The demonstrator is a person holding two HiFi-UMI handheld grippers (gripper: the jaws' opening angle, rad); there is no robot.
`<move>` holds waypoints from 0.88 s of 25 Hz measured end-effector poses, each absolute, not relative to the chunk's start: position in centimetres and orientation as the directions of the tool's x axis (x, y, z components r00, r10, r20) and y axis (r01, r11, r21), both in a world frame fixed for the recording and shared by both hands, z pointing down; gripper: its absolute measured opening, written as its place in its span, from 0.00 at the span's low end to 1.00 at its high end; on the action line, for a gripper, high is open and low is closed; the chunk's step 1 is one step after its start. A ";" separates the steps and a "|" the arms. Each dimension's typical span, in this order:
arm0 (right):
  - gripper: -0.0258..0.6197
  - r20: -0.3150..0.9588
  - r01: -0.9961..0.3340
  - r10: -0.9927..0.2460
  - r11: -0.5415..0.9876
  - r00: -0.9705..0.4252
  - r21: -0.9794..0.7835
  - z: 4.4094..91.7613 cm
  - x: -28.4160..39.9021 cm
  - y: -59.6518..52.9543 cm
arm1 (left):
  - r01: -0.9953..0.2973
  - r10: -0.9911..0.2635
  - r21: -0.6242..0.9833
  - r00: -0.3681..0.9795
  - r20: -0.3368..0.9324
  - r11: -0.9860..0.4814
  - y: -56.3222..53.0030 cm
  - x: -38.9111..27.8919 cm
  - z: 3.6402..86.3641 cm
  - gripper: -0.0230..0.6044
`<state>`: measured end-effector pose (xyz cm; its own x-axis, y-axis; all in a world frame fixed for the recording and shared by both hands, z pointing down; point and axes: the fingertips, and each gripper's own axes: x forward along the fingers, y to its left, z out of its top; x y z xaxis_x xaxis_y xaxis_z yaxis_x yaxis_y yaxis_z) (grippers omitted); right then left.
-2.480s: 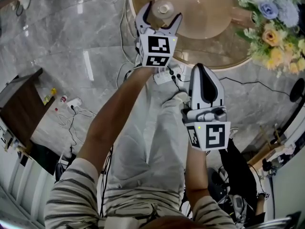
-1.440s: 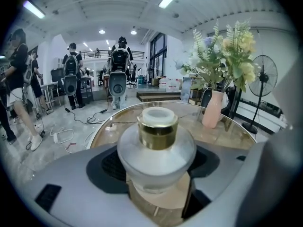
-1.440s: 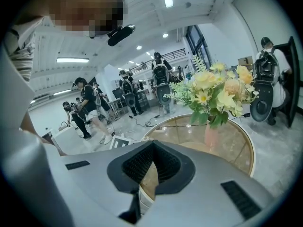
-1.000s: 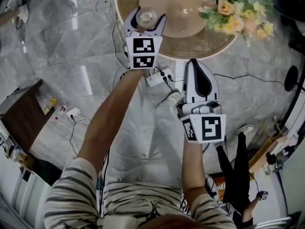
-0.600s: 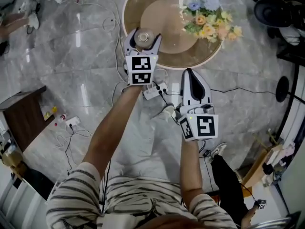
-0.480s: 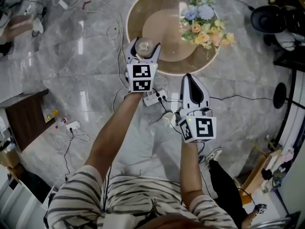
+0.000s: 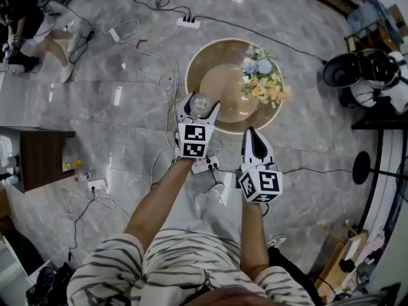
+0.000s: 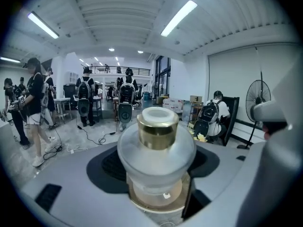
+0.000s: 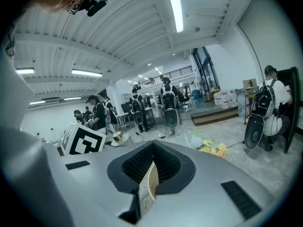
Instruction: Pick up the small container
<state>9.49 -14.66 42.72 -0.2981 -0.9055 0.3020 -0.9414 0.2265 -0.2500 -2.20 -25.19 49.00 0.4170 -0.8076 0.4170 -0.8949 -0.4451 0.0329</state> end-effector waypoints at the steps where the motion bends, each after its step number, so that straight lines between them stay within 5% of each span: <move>1: 0.04 0.296 -0.940 -0.906 0.233 -0.304 -0.251 41.8 9.4 -14.3 | -0.895 -0.810 0.036 0.419 0.411 -0.444 -24.6 -2.2 47.7 0.57; 22: 0.03 0.174 -0.922 -0.907 0.363 -0.383 -0.138 28.9 6.8 -9.5 | -0.867 -0.828 -0.009 0.474 0.299 -0.499 -14.7 -2.4 30.9 0.57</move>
